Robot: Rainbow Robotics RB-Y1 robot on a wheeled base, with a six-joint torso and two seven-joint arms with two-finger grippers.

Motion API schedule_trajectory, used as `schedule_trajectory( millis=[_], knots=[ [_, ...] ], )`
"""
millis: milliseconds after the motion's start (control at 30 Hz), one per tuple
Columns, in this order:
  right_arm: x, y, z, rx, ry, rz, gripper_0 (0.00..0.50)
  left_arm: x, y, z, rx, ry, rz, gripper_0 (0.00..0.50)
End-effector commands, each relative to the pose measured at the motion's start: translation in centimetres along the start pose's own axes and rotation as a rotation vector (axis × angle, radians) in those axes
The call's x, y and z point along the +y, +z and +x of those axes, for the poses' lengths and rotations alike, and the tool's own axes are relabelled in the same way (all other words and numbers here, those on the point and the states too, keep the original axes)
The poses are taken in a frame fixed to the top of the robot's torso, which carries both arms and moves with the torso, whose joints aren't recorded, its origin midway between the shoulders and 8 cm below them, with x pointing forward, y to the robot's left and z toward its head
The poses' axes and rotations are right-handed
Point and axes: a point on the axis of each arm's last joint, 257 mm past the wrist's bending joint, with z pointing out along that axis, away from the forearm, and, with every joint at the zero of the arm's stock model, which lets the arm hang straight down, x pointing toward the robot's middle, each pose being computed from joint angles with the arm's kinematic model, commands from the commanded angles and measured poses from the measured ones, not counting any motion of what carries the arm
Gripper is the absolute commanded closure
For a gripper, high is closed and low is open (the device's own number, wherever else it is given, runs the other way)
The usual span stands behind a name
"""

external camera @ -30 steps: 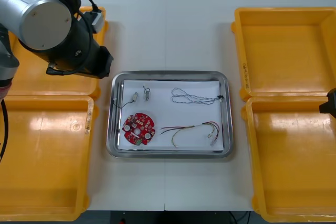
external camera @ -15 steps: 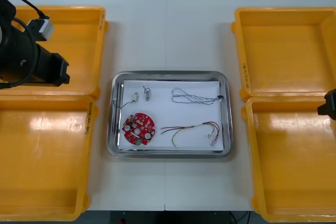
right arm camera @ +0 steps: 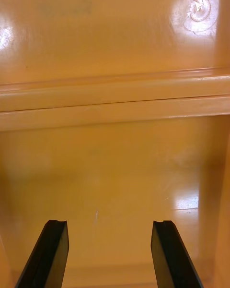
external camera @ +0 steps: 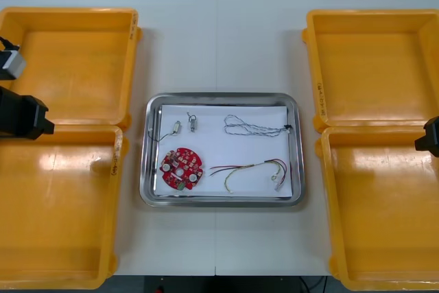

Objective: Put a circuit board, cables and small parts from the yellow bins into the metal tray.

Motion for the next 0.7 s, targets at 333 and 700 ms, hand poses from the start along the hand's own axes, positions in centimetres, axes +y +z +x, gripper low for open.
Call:
schedule_trajectory(
  millis=[333,700],
  knots=[
    [0.7,-0.4,-0.8,-0.016,-0.031,-0.003,0.0,6.1,-1.5,3.5,0.036,0.164,-0.08,0.0],
    [0.7,-0.4,-0.8,-0.016,-0.031,-0.003,0.0,8.1,-1.1,5.2,0.053,0.144,-0.102,0.0]
  ],
)
